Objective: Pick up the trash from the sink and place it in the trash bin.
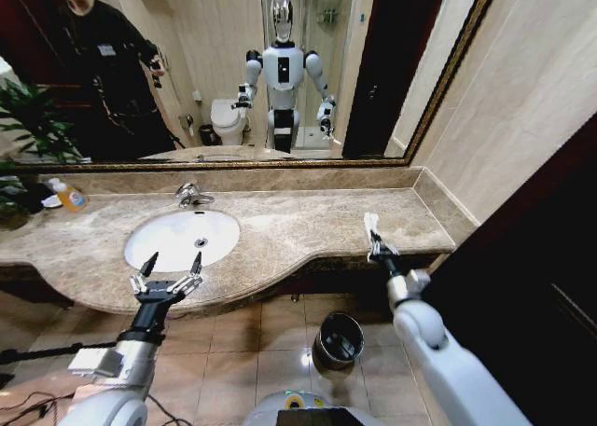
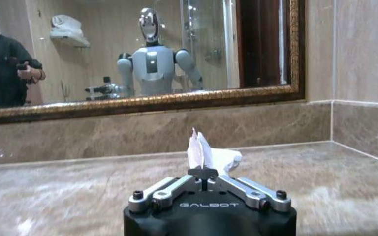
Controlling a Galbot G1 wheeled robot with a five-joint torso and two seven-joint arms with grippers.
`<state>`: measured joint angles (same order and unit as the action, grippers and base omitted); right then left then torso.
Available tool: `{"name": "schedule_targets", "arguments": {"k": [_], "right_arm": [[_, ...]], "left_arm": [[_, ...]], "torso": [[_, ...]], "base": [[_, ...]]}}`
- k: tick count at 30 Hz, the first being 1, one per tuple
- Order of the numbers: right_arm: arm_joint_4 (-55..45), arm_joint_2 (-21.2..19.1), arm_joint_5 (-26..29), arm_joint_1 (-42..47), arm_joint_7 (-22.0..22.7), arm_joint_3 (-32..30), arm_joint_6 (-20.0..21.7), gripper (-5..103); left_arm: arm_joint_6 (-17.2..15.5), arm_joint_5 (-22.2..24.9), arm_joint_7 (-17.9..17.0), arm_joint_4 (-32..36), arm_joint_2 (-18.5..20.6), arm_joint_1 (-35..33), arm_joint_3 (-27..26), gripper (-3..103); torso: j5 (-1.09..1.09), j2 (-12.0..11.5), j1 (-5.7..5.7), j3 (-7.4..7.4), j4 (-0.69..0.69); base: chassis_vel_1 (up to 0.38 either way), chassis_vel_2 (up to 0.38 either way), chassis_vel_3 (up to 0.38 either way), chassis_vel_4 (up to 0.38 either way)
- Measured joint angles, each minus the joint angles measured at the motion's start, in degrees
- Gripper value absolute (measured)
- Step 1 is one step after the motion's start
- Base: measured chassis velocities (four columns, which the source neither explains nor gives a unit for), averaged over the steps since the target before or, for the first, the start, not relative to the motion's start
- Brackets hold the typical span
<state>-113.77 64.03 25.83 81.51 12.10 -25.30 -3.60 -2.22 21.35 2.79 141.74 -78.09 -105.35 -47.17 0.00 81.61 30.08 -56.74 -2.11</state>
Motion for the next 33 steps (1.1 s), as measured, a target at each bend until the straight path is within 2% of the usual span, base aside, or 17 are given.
{"name": "schedule_targets", "arguments": {"k": [2,6,11,15,24,30,33], "right_arm": [[0.5,2.7,-3.6,3.7,-2.2,-0.9,-1.9,0],[3.0,5.8,-7.3,7.8,-5.7,-1.8,-4.1,0],[7.9,8.3,-9.7,10.2,-8.6,-2.2,-6.7,0],[13.2,9.9,-11.0,10.1,-9.7,-2.1,-7.7,0],[21.0,11.4,-10.7,8.9,-12.3,-0.7,-6.4,0],[30.3,12.4,-14.1,5.2,-13.1,0.7,-8.2,0],[35.8,14.7,-16.0,2.8,-13.4,0.5,-8.9,0]], "left_arm": [[0.0,0.0,0.0,0.0,0.0,0.0,0.0,100],[0.0,0.0,0.0,0.0,0.0,0.0,0.0,100],[0.0,0.0,0.0,0.0,0.0,0.0,0.0,100],[0.0,0.0,0.0,0.0,0.0,0.0,0.0,100],[0.0,0.0,0.0,0.0,0.0,0.0,0.0,100],[0.0,0.0,0.0,0.0,0.0,0.0,0.0,100],[0.0,0.0,0.0,0.0,0.0,0.0,0.0,100]], "torso": [[-0.01,0.0,0.00,0.00,0.00],[0.00,0.0,0.00,0.00,0.00],[0.00,0.0,0.00,-0.01,0.00],[0.01,0.0,0.00,-0.01,0.00],[0.00,0.0,0.00,-0.01,0.00],[0.00,0.0,0.01,-0.01,0.00],[0.00,0.0,0.01,-0.01,0.00]], "base": [[0.000,0.000,0.000,0.000],[0.000,0.000,0.000,0.000],[0.000,0.000,0.000,0.000],[0.000,0.000,0.000,0.000],[0.000,0.000,0.000,0.000],[0.000,0.000,0.000,0.000],[0.000,0.000,0.000,0.000]]}}
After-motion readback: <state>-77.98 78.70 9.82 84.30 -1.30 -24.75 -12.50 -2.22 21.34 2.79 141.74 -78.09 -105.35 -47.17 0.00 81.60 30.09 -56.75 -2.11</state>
